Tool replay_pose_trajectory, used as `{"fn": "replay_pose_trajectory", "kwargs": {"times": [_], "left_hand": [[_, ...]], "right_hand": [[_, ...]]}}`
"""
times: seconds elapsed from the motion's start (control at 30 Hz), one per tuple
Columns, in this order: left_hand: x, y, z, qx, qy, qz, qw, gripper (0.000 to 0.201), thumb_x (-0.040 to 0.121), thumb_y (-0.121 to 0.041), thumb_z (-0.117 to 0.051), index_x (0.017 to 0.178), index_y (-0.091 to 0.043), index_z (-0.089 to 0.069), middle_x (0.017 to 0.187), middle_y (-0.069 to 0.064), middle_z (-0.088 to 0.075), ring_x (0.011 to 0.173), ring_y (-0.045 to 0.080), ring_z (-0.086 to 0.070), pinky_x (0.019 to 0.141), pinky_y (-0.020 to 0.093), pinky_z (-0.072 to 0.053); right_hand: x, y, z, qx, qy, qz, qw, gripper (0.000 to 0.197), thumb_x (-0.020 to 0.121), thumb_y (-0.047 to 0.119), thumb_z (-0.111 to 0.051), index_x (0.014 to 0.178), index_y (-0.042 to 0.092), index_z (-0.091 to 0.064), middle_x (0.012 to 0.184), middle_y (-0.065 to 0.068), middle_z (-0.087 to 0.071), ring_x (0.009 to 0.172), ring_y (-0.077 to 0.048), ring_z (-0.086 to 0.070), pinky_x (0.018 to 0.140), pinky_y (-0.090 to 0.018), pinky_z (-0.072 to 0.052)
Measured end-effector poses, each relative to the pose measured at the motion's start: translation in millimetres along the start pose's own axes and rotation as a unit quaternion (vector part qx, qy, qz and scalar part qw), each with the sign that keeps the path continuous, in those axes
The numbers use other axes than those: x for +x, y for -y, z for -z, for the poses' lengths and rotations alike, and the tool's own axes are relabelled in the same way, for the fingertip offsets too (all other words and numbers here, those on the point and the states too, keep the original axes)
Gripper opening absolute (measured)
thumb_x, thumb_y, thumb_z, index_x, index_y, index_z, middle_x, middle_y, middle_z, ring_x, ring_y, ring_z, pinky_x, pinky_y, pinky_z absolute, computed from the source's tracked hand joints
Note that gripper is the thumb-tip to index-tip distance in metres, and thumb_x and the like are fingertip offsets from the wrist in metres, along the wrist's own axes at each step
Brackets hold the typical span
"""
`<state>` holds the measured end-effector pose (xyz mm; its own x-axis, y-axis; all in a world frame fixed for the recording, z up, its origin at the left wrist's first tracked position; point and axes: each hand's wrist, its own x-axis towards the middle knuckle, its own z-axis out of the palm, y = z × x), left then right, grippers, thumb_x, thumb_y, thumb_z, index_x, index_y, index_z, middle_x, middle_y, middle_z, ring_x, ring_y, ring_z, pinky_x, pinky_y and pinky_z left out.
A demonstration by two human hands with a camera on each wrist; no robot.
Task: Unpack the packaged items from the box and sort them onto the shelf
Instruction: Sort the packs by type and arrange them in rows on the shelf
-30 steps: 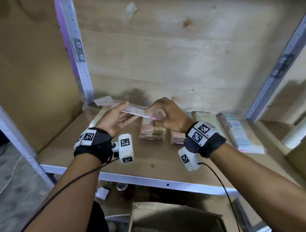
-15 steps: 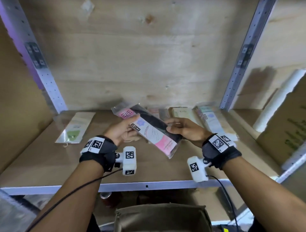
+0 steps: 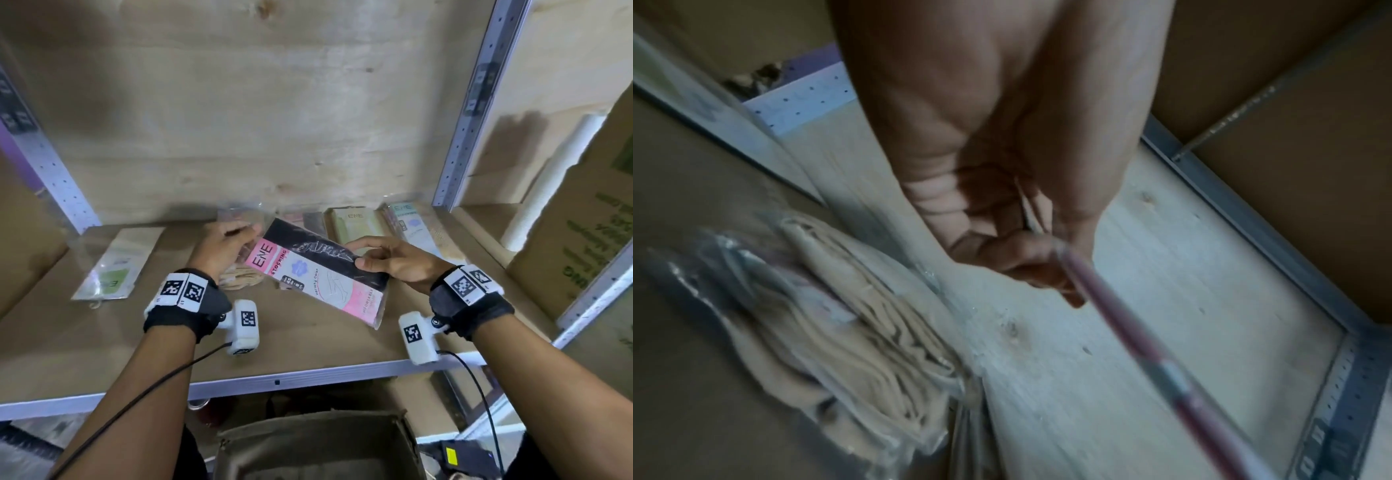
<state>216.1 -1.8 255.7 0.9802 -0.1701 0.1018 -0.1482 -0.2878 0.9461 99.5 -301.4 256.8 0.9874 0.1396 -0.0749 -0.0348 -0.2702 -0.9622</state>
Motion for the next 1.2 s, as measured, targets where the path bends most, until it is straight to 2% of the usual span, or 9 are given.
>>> {"fn": "replay_pose_trajectory", "kwargs": {"times": [0.23,0.43,0.53,0.6,0.73,0.83,0.97,1.07,1.2], "left_hand": [[-2.8,-8.3,-10.9,0.034,0.026,-0.02,0.999,0.06,0.097,-0.056,-0.05,0.046,-0.026,-0.059,0.045,-0.007,-0.057,0.044,0.005,-0.051,0.043,0.012,-0.037],[-7.8,-11.9,-9.4,-0.102,0.061,0.013,0.993,0.039,0.1,-0.047,-0.05,0.093,-0.01,-0.061,0.085,0.017,-0.056,0.076,0.029,-0.057,0.073,0.034,-0.047],[-14.4,-17.1,-7.7,-0.181,0.1,0.045,0.977,0.041,0.102,-0.04,-0.05,0.081,-0.01,-0.068,0.058,0.009,-0.061,0.05,0.019,-0.06,0.053,0.022,-0.049],[-18.4,-18.7,-5.8,-0.198,0.125,0.056,0.971,0.039,0.101,-0.042,-0.051,0.081,-0.013,-0.069,0.048,0.001,-0.058,0.044,0.015,-0.055,0.052,0.024,-0.05],[-17.5,-15.9,-1.0,-0.241,0.06,0.072,0.966,0.051,0.097,-0.051,-0.053,0.063,-0.014,-0.057,0.058,0.005,-0.05,0.046,0.012,-0.041,0.047,0.018,-0.037],[-11.0,-12.0,2.2,-0.328,0.006,0.079,0.941,0.048,0.095,-0.057,-0.052,0.074,-0.022,-0.077,0.069,-0.002,-0.066,0.057,0.008,-0.051,0.053,0.019,-0.037],[-5.7,-6.4,-1.6,-0.226,0.07,0.068,0.969,0.053,0.091,-0.065,-0.053,0.103,-0.019,-0.075,0.087,0.003,-0.077,0.063,0.009,-0.065,0.057,0.019,-0.051],[-9.6,-9.4,-10.4,-0.136,0.135,0.06,0.98,0.045,0.085,-0.054,-0.071,0.113,-0.019,-0.07,0.103,0.009,-0.077,0.074,0.016,-0.073,0.063,0.024,-0.058],[-14.8,-12.0,-16.2,-0.114,0.184,0.041,0.975,0.053,0.079,-0.028,-0.083,0.126,-0.018,-0.061,0.095,0.006,-0.077,0.08,0.022,-0.075,0.068,0.025,-0.06]], "right_hand": [[-3.9,-4.6,7.4,0.002,-0.005,0.011,1.0,0.03,0.095,0.004,-0.06,0.119,0.021,-0.065,0.091,-0.01,-0.072,0.084,-0.013,-0.07,0.077,-0.018,-0.054],[-0.9,-0.2,7.1,-0.002,-0.008,0.024,1.0,0.034,0.095,0.005,-0.06,0.129,0.01,-0.061,0.102,-0.011,-0.075,0.093,-0.018,-0.071,0.081,-0.021,-0.054],[1.5,2.0,1.6,0.001,-0.013,0.034,0.999,0.031,0.095,0.003,-0.06,0.125,0.009,-0.063,0.099,-0.008,-0.075,0.091,-0.017,-0.07,0.078,-0.02,-0.053],[4.4,2.8,-2.5,-0.006,-0.029,0.036,0.999,0.027,0.094,0.002,-0.061,0.121,0.008,-0.064,0.091,-0.004,-0.073,0.087,-0.016,-0.068,0.078,-0.021,-0.051],[10.7,6.4,-6.1,0.008,-0.062,0.024,0.998,0.021,0.095,0.0,-0.06,0.113,0.008,-0.064,0.094,-0.013,-0.068,0.09,-0.021,-0.062,0.08,-0.024,-0.049],[15.9,10.1,-9.3,0.071,-0.098,0.013,0.993,0.02,0.094,-0.001,-0.059,0.114,0.003,-0.06,0.104,-0.025,-0.065,0.092,-0.028,-0.06,0.079,-0.029,-0.048],[27.9,15.7,-24.0,0.162,-0.152,0.0,0.975,0.011,0.093,0.0,-0.062,0.094,0.01,-0.059,0.094,-0.016,-0.066,0.071,-0.023,-0.061,0.056,-0.026,-0.046],[39.1,18.6,-36.9,0.22,-0.184,-0.007,0.958,0.016,0.089,0.001,-0.067,0.088,0.013,-0.057,0.095,-0.017,-0.067,0.078,-0.027,-0.062,0.064,-0.035,-0.048],[49.6,20.2,-46.8,0.253,-0.209,-0.012,0.945,0.021,0.088,0.0,-0.069,0.085,0.014,-0.054,0.088,-0.015,-0.066,0.078,-0.027,-0.064,0.069,-0.039,-0.052]]}}
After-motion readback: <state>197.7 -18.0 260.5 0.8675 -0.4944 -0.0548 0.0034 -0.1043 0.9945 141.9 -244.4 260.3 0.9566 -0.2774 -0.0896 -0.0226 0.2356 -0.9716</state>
